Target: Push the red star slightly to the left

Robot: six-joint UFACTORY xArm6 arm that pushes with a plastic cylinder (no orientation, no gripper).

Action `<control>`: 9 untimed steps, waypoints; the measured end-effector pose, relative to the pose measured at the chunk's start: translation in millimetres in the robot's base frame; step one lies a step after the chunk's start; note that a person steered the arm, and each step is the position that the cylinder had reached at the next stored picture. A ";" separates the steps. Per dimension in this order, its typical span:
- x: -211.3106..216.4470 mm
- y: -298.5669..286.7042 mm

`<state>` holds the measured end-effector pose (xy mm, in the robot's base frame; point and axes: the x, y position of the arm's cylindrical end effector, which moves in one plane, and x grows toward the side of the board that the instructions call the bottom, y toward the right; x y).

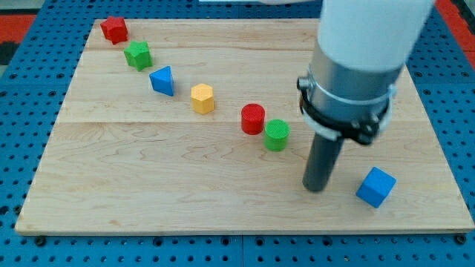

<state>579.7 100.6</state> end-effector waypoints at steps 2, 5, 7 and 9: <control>39.2 28.2; 1.1 242.3; -202.5 179.6; -302.2 -18.1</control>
<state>277.5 82.5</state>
